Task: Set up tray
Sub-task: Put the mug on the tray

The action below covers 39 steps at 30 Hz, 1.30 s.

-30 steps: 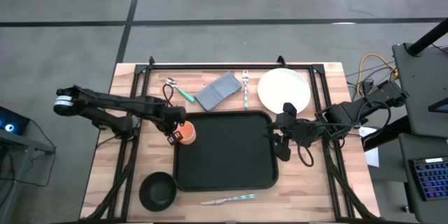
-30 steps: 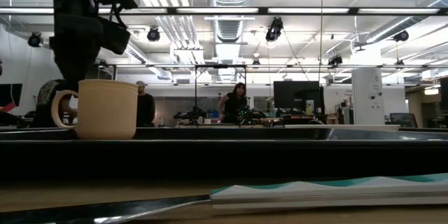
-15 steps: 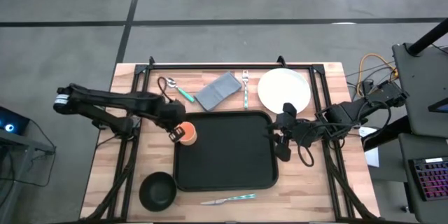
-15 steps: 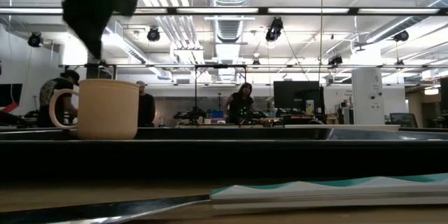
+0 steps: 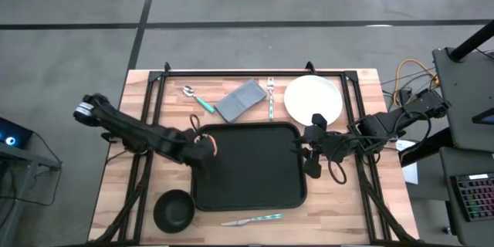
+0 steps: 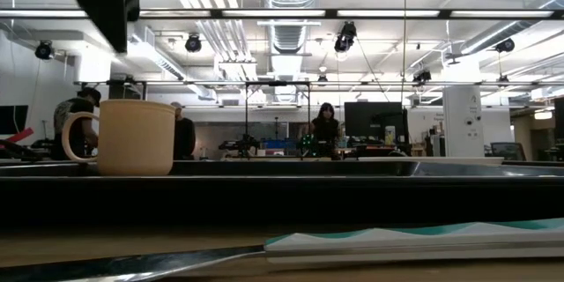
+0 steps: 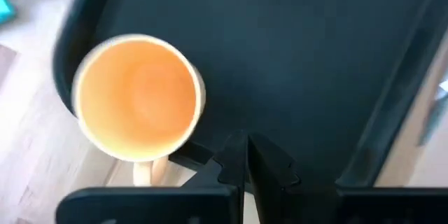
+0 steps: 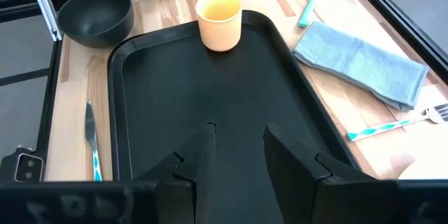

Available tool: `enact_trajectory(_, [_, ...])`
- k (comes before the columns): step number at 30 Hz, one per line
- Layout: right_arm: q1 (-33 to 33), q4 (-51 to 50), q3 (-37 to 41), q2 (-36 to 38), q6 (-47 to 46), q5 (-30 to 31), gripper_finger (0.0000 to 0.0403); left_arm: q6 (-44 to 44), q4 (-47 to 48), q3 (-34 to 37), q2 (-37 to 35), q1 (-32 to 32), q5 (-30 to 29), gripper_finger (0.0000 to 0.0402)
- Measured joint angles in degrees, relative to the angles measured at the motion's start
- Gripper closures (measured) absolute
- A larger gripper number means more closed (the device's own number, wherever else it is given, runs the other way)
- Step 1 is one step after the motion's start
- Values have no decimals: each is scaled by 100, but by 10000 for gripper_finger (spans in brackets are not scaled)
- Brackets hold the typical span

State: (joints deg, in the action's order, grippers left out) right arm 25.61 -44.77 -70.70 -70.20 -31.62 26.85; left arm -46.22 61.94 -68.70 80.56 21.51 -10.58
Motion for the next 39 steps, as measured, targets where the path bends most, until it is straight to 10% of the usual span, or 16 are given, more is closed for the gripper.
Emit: enact_trajectory(39, [26,85,-291,40,-121,-59,298,342,-1581,1488,400,-842,276,402])
